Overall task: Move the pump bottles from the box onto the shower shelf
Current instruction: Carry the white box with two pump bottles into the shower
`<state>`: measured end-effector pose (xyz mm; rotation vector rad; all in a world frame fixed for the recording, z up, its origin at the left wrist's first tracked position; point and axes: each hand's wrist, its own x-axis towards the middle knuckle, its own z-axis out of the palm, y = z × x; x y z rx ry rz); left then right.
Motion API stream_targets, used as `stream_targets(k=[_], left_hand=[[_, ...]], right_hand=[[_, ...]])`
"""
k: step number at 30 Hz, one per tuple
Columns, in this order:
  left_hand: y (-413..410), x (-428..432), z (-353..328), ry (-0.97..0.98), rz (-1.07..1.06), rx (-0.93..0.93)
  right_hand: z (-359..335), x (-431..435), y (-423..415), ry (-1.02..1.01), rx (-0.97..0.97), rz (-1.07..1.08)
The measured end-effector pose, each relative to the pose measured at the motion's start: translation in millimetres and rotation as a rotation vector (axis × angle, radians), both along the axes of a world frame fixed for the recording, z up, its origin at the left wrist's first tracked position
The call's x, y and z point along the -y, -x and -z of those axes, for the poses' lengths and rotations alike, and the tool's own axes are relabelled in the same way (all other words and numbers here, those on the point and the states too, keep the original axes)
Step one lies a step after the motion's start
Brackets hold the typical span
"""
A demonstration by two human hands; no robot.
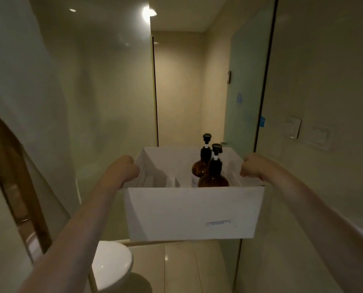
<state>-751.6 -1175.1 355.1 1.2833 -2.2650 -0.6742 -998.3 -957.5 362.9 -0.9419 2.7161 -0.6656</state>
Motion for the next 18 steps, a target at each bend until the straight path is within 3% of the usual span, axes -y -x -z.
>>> stream_targets(k=[18], left_hand=[[198,196,8,-0.112,0.063,-0.087]], right_hand=[[4,187,185,0.003,0.023,0.004]])
